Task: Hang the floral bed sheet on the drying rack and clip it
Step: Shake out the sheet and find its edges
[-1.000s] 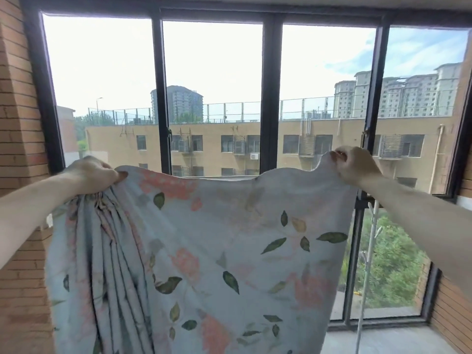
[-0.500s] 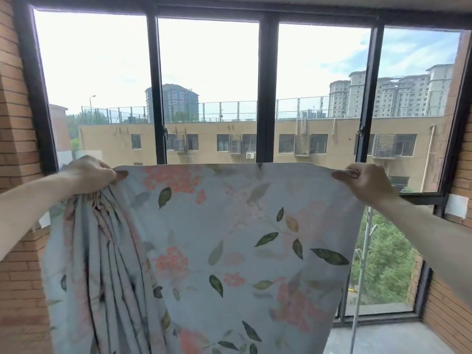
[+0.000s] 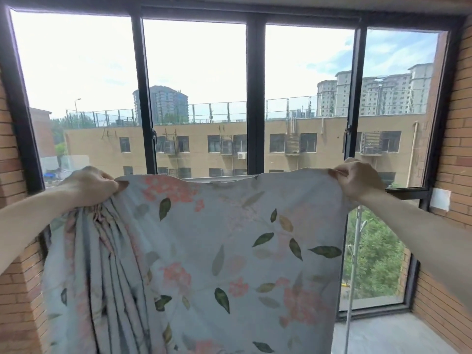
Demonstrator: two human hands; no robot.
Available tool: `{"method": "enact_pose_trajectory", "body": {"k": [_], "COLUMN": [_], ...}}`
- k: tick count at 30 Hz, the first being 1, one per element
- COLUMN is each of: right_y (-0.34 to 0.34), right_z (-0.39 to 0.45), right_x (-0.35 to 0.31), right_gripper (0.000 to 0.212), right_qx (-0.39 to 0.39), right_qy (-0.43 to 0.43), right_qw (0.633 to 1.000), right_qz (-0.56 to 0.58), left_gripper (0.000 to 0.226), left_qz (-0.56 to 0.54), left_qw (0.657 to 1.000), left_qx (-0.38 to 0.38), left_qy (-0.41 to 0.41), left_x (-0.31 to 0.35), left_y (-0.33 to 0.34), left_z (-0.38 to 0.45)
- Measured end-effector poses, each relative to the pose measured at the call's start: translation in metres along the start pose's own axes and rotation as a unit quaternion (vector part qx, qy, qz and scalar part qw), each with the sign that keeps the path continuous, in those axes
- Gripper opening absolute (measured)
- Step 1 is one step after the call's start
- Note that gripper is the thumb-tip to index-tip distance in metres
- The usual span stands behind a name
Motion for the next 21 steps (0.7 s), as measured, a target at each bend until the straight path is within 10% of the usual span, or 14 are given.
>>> {"method": "enact_pose_trajectory", "body": {"k": [2,6,9,14,21], "right_y": [-0.014,0.008,-0.017,-0.006,-0.028], "right_z": [0.001,-0.009,0.004,-0.011,0.010], "right_x": [0.009,0.000,0.024,0.036,0.080], "right_gripper": [0.034,0.036,0.030,0.014,0.028], "right_qx": [0.045,-0.106,-0.011,-0.123,-0.045], "right_qy": [0.063,0.077,0.145,0.061,0.087], "right_qw": [0.996,0.991,0.986,0.990,0.985], "right_qz": [0.035,0.000,0.083,-0.016,-0.145], "left_gripper": [0.037,0.048,0.049,0.047,0.046], "left_qz": [-0.007,-0.019,-0.038,-0.032,-0.026], "left_qw": [1.000,1.000,0.999,0.999,0.999], "left_qx": [0.004,0.009,0.018,0.030,0.021], "left_qy": [0.007,0.013,-0.001,-0.003,0.039], "left_x": [0.005,0.016,0.019,0.020,0.060], "left_y": [0.001,0.004,0.009,0.013,0.027], "left_z": [0.002,0.004,0.005,0.013,0.021]}}
Point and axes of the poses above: each hand's wrist, its own z-axis towards the middle knuckle, its own y-axis out of the palm, x = y × z, the point moved 10 cm from there along z, towards the middle knuckle, and after that the axes turned 11 degrees about x, right-handed, at the moved point
